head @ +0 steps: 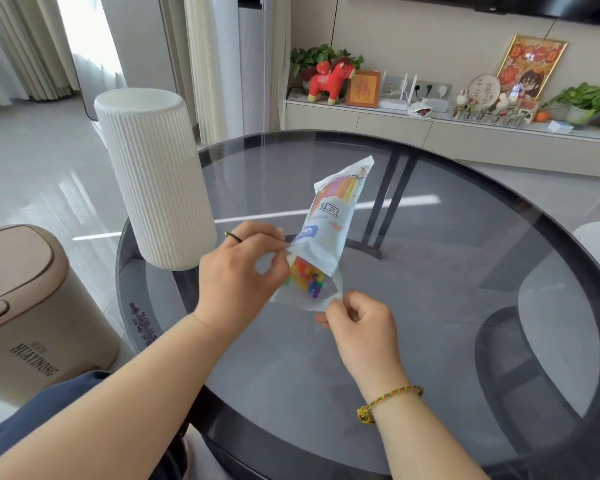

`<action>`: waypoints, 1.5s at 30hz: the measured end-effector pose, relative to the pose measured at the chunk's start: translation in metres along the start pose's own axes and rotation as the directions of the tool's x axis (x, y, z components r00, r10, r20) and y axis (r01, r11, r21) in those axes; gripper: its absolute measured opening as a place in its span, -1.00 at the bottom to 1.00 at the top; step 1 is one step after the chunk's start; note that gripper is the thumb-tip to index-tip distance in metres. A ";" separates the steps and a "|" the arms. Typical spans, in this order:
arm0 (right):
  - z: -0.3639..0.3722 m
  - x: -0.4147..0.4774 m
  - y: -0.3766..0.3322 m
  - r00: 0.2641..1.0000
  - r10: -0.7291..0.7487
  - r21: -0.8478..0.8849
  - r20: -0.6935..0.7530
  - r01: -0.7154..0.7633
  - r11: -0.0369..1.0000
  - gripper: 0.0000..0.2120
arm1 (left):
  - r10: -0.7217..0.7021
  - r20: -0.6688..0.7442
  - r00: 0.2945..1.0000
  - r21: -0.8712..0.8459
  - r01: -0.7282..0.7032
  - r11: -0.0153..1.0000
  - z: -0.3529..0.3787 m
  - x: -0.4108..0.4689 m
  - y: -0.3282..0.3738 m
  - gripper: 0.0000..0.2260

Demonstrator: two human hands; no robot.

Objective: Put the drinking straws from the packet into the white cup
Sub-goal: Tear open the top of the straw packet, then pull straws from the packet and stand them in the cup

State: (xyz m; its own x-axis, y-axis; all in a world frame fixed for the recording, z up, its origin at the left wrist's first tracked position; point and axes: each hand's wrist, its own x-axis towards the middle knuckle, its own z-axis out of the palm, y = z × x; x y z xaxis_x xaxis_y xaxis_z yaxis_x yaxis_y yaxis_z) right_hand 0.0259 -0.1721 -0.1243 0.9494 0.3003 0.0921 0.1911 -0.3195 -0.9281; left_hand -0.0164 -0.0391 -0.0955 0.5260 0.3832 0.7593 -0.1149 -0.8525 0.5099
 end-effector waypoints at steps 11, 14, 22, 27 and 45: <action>0.000 -0.009 -0.013 0.997 -0.056 0.057 -0.061 0.059 0.997 -0.36 | 0.167 0.074 0.983 0.008 -0.168 0.986 0.006 -0.015 0.006 -0.81; -0.003 -0.006 -0.015 0.963 -0.213 -0.012 -0.167 0.214 0.977 -0.33 | 0.250 0.072 0.966 0.006 -0.251 0.968 0.010 -0.015 0.007 -0.83; -0.015 0.005 -0.007 0.955 -0.112 -0.019 -0.274 0.112 0.994 -0.59 | -0.255 0.164 0.953 -0.317 0.296 0.901 0.009 -0.012 0.005 -0.96; -0.017 0.005 -0.009 0.953 0.034 0.205 -0.302 0.030 0.978 -0.55 | -0.669 0.606 0.431 -0.567 0.824 0.017 0.015 0.000 -0.005 -0.64; -0.012 -0.005 -0.017 0.872 0.474 0.906 0.119 -0.291 0.307 -0.71 | -0.473 0.662 0.581 -0.685 0.725 -0.068 0.050 0.022 0.015 -0.82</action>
State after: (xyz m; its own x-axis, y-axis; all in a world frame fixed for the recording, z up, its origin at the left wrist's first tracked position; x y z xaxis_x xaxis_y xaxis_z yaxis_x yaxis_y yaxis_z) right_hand 0.0210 -0.1791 -0.1041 0.8892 0.2171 -0.4028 -0.4430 0.6289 -0.6389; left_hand 0.0355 -0.0617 -0.0917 0.9181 0.3906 -0.0677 -0.1879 0.5793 0.7932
